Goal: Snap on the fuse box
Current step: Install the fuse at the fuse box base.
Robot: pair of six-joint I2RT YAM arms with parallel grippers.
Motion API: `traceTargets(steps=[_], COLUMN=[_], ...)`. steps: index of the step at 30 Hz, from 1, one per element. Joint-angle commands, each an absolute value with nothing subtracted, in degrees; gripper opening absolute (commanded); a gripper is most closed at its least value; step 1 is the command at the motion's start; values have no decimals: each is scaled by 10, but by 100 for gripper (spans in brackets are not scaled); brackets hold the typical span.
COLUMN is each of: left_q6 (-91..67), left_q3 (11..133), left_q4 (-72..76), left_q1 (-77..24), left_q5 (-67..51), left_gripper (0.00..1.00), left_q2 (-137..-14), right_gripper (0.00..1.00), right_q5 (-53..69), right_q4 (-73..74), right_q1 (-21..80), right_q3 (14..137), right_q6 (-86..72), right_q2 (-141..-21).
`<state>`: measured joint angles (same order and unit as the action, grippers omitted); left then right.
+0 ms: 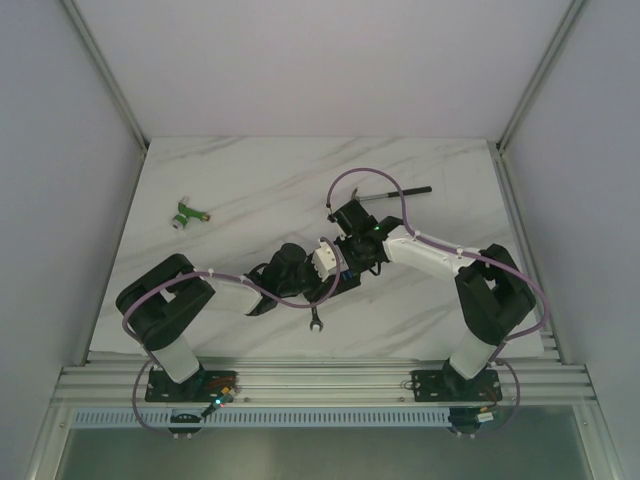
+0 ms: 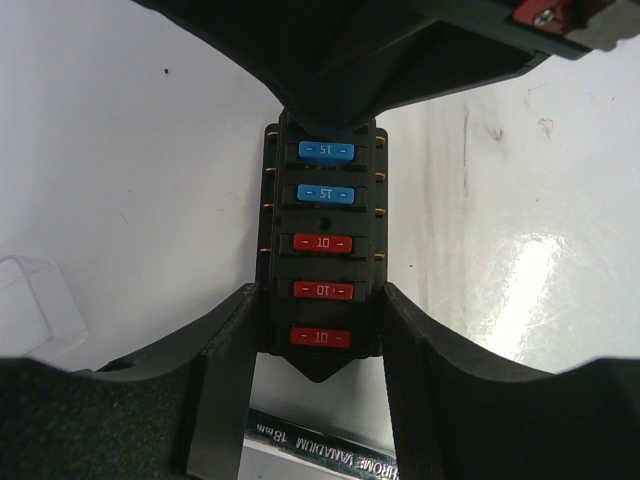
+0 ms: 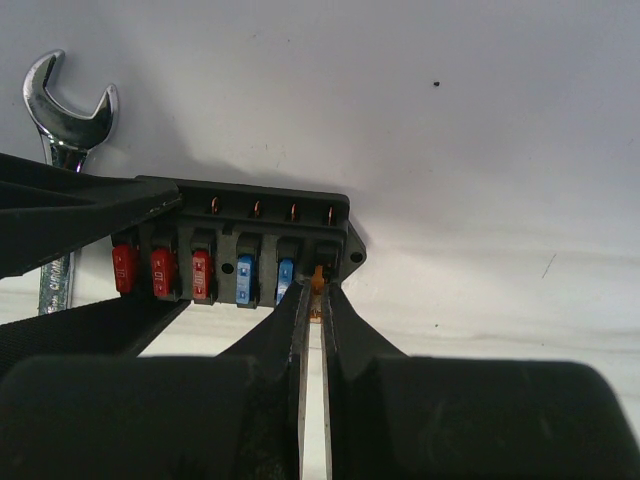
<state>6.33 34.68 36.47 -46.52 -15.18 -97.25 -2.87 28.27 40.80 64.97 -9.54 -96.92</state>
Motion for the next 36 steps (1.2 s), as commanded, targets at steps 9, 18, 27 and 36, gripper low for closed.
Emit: traceTargets(steps=[9,18,27,36], left_q6=[64,65,65,65], left_q3=[340,341,343,343], left_q4=[327,326,324,323], left_q1=[-467,-467,-467,-467], left_q5=[-157,-158,-159,-159], left_gripper=[50,50,50,50], left_q2=[-983,-983,-987,-986], right_gripper=[0,0,0,0], right_q5=[-47,-36,-19,-40], right_q4=[291,287,277,296], right_q1=[403,401,400,397], right_q3=[653,646,637,626], right_q6=[-89,-86,-80,-74], right_q2=[-948,-964,-986,-1000])
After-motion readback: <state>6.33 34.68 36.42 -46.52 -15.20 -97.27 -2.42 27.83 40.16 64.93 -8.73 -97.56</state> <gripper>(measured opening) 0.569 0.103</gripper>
